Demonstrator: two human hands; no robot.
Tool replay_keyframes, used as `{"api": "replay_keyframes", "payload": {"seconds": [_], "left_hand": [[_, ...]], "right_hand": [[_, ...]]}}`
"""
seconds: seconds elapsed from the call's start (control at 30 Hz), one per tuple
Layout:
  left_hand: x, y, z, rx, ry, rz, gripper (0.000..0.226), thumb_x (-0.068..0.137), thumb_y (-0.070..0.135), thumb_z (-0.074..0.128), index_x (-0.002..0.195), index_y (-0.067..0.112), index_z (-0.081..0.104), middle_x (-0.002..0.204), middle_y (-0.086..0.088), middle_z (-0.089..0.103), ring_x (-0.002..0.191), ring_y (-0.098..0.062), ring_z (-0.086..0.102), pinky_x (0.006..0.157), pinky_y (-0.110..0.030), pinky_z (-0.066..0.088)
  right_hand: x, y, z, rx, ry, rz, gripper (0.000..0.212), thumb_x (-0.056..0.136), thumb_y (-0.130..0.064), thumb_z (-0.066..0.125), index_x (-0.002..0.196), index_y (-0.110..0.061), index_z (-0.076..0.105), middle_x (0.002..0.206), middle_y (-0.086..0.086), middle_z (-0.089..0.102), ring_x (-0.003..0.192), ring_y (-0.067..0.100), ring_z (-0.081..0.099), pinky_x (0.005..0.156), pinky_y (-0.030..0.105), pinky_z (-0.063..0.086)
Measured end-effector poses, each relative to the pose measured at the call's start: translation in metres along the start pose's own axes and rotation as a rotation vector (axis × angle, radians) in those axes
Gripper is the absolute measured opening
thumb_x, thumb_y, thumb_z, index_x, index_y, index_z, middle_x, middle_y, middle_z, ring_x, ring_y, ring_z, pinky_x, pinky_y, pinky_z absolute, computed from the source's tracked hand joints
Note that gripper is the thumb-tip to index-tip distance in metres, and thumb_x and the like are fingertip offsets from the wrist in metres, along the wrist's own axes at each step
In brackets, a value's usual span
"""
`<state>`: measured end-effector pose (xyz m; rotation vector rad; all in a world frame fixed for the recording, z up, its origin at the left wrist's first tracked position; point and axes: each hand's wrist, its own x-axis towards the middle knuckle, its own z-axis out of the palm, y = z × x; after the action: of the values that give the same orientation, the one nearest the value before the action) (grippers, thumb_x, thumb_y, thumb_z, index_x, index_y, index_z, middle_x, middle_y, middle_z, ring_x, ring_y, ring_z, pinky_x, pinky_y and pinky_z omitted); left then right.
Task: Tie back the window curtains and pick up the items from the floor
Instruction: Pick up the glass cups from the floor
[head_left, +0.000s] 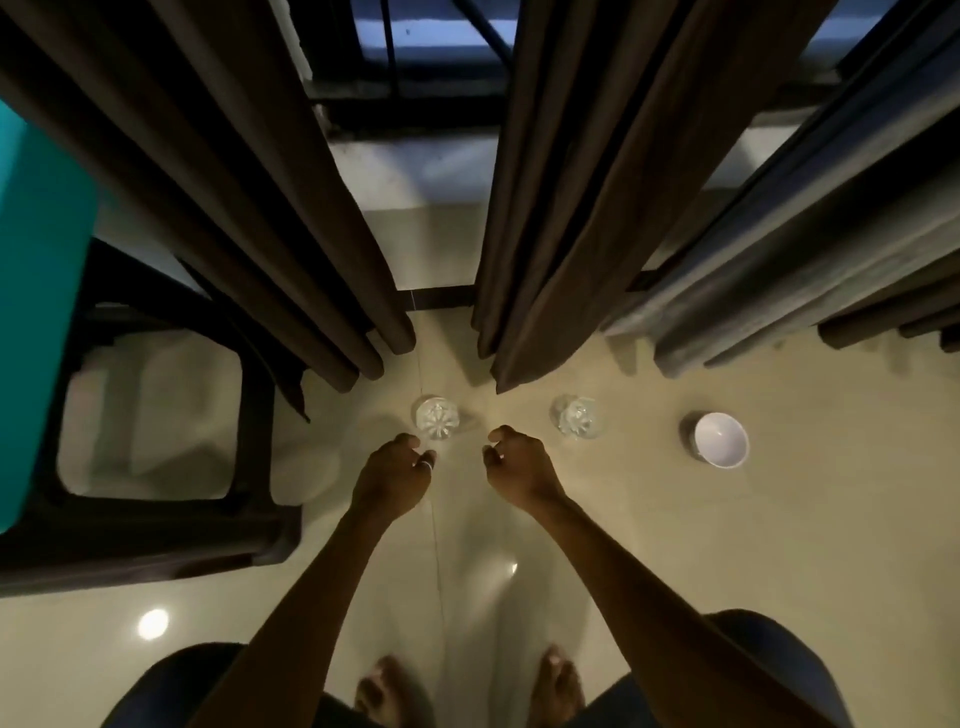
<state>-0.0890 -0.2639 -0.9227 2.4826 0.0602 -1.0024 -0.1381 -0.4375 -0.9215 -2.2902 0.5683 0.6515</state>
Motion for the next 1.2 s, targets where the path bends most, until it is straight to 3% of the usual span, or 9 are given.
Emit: {"api": "replay_keyframes", "payload": {"seconds": [0.3,0.43,0.53,0.7,0.77,0.87,1.0,1.2], "left_hand": [[0.086,-0.030,0.049,0.038,0.053,-0.017,0.045,0.097,0.037,0.053,0.135,0.011,0.052,0.130,-0.015,0.057,0.115,-0.033,0.059,0.092,-0.036,0.049],[0.114,-0.027,0.058,0.012,0.076,-0.077,0.052,0.100,0.039,0.048,0.143,0.011,0.042,0.138,-0.018,0.050,0.122,-0.037,0.055,0.099,-0.041,0.046],[0.132,-0.023,0.064,0.027,0.092,-0.080,0.053,0.101,0.045,0.041,0.144,0.014,0.041,0.138,-0.015,0.056,0.124,-0.035,0.055,0.102,-0.042,0.047],[0.147,-0.012,0.074,0.134,0.135,-0.099,0.037,0.100,0.034,0.049,0.131,0.015,0.054,0.116,-0.009,0.068,0.104,-0.027,0.066,0.080,-0.032,0.049],[0.147,-0.008,0.076,0.176,0.158,-0.102,0.032,0.098,0.025,0.055,0.127,0.012,0.058,0.120,-0.009,0.067,0.109,-0.027,0.064,0.078,-0.030,0.045],[0.141,-0.009,0.078,0.151,0.197,-0.091,0.032,0.094,0.021,0.057,0.126,0.016,0.060,0.125,-0.008,0.066,0.113,-0.027,0.063,0.087,-0.031,0.048],[0.105,-0.005,0.070,-0.037,0.228,-0.032,0.045,0.095,0.020,0.057,0.141,0.020,0.054,0.140,-0.007,0.060,0.128,-0.027,0.056,0.103,-0.033,0.044],[0.016,0.025,0.022,-0.153,0.186,0.039,0.037,0.089,0.024,0.063,0.125,0.022,0.068,0.106,-0.008,0.076,0.099,-0.024,0.071,0.091,-0.034,0.055]], "right_hand": [[0.080,0.032,0.060,-0.023,0.011,-0.074,0.035,0.101,-0.020,0.050,0.130,-0.005,0.061,0.125,0.016,0.069,0.119,0.034,0.062,0.099,0.033,0.048],[0.101,0.039,0.076,-0.011,0.023,-0.110,0.034,0.103,-0.020,0.046,0.131,-0.005,0.060,0.124,0.018,0.069,0.117,0.036,0.062,0.097,0.034,0.049],[0.117,0.042,0.082,0.023,0.049,-0.098,0.036,0.105,-0.027,0.045,0.130,-0.006,0.060,0.125,0.020,0.068,0.118,0.039,0.061,0.097,0.038,0.049],[0.141,0.038,0.097,0.026,0.065,-0.135,0.037,0.103,-0.033,0.049,0.127,-0.009,0.062,0.123,0.016,0.070,0.113,0.037,0.064,0.095,0.038,0.051],[0.145,0.036,0.103,0.028,0.098,-0.130,0.030,0.099,-0.026,0.053,0.120,-0.009,0.066,0.118,0.016,0.072,0.110,0.036,0.065,0.091,0.034,0.051],[0.140,0.035,0.101,0.069,0.124,-0.106,0.025,0.095,-0.019,0.053,0.108,-0.008,0.071,0.109,0.016,0.073,0.103,0.037,0.066,0.083,0.033,0.050],[0.109,0.037,0.081,0.108,0.142,-0.138,0.029,0.097,-0.024,0.054,0.116,-0.008,0.072,0.106,0.015,0.075,0.095,0.035,0.070,0.086,0.036,0.057],[0.023,0.017,0.010,0.170,0.105,-0.156,0.028,0.094,-0.025,0.057,0.108,-0.009,0.075,0.082,0.010,0.077,0.068,0.024,0.073,0.074,0.039,0.061]]}}
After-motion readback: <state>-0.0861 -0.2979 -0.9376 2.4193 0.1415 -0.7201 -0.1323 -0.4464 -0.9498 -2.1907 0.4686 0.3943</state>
